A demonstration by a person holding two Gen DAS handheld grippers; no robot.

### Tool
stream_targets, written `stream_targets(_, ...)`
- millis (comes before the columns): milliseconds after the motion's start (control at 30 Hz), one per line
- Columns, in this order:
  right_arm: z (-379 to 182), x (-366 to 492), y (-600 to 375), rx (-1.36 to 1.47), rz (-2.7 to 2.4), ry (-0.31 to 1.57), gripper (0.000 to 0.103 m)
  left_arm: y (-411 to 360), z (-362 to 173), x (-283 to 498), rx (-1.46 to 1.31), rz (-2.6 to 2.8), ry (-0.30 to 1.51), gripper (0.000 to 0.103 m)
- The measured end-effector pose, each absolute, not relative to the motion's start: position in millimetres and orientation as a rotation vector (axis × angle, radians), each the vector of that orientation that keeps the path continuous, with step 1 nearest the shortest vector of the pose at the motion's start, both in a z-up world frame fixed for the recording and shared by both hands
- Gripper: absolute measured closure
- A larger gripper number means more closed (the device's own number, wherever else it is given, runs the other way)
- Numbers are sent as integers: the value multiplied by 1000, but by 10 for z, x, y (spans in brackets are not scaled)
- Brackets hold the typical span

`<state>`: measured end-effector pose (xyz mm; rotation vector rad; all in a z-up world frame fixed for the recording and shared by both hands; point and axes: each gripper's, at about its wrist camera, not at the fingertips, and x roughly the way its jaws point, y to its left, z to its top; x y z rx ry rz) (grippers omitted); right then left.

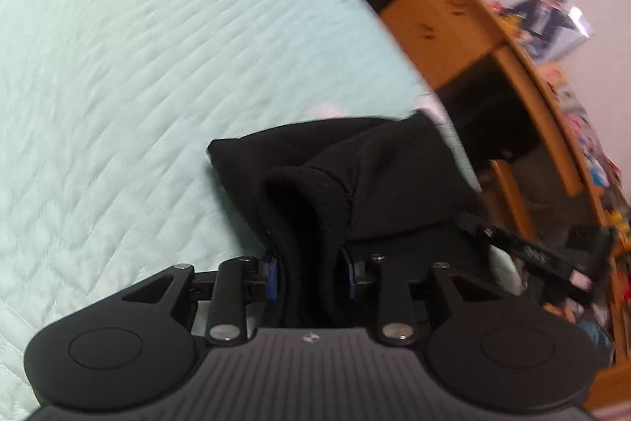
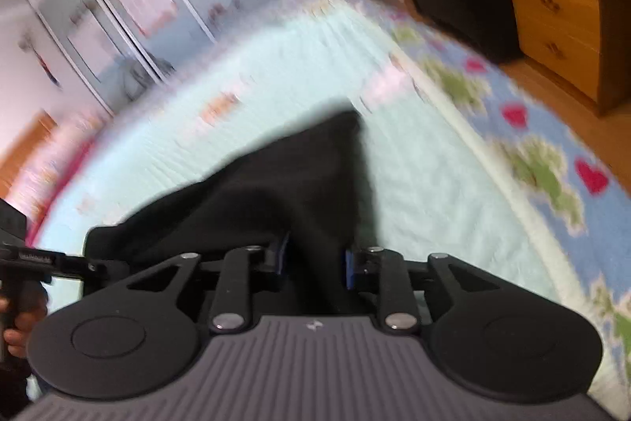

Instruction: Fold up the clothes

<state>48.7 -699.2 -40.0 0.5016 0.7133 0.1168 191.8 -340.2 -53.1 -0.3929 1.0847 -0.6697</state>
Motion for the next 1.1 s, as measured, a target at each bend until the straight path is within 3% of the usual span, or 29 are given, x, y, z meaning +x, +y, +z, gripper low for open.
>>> stream_targets(200,-338,199,-7131,594,48,649,64,-3104,-617,1975,-588,-667,1108,56)
stream_targets(400,53,-185,-6776,582,136,496,64,-3048,-106,1525,-441,-643,870,54)
stream_targets(500,91,-189,-6503,548,164,526,64,-3282,161,1308,-339,-743,795,40)
stream_targets(767,-403,-133,-6213,545,199,703,65,-4148,-298,1219,-44,-706,965,40)
stream_targets(867,-278,-160,-6131,539,143,696,64,-4250,-163,1143,16,-642,964,39)
stream_targets(900,-199,-168,-6096,533,117,702,59,-4271,-93,1134,25,-611,980,39)
stream_targets(1033,318,-160,-5784,333,-64,712,14,-4342,180,1046,104,-465,1008,34)
stream_targets(1100,522,-99,-5664,263,-103,732,13,-4386,317,986,147,-398,1011,31)
